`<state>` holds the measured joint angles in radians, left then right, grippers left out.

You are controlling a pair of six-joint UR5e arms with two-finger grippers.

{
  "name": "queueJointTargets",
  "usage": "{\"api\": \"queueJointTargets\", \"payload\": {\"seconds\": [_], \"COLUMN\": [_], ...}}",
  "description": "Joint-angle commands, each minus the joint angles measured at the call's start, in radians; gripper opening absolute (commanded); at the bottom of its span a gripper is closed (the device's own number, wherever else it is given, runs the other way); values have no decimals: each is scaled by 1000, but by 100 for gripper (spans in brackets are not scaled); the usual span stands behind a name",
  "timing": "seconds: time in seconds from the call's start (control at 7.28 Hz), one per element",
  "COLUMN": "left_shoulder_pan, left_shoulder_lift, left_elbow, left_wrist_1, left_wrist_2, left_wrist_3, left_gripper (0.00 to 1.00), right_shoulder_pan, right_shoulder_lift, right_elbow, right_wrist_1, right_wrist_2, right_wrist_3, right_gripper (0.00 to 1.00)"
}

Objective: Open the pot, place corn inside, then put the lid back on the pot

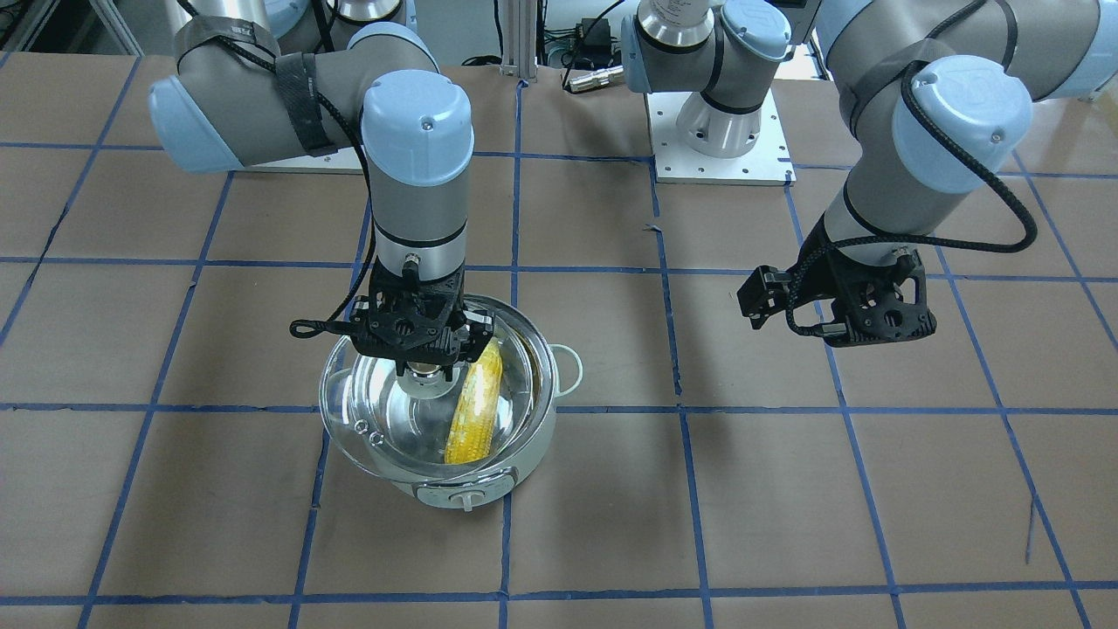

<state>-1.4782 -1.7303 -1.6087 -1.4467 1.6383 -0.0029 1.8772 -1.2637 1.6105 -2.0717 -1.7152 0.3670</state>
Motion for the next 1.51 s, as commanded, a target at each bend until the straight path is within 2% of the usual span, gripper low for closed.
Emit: {"api": "queueJointTargets", "payload": {"seconds": [0.0, 1.37], "left_shoulder_pan": [3, -1], "left_shoulder_lift": [-5, 0], "left_elbow": [21, 27], "left_wrist_1": [2, 3], "left_wrist_2": [0, -2], "left_wrist_3": [0, 4], "left_gripper": [100, 100], "right_shoulder_pan": [0, 28], "right_shoulder_lift": [-2, 1], "right_elbow": [-1, -3], "right_wrist_1": [2, 12], "right_wrist_2": [8, 11], "right_wrist_3": [1, 24], "right_gripper": [25, 27]}}
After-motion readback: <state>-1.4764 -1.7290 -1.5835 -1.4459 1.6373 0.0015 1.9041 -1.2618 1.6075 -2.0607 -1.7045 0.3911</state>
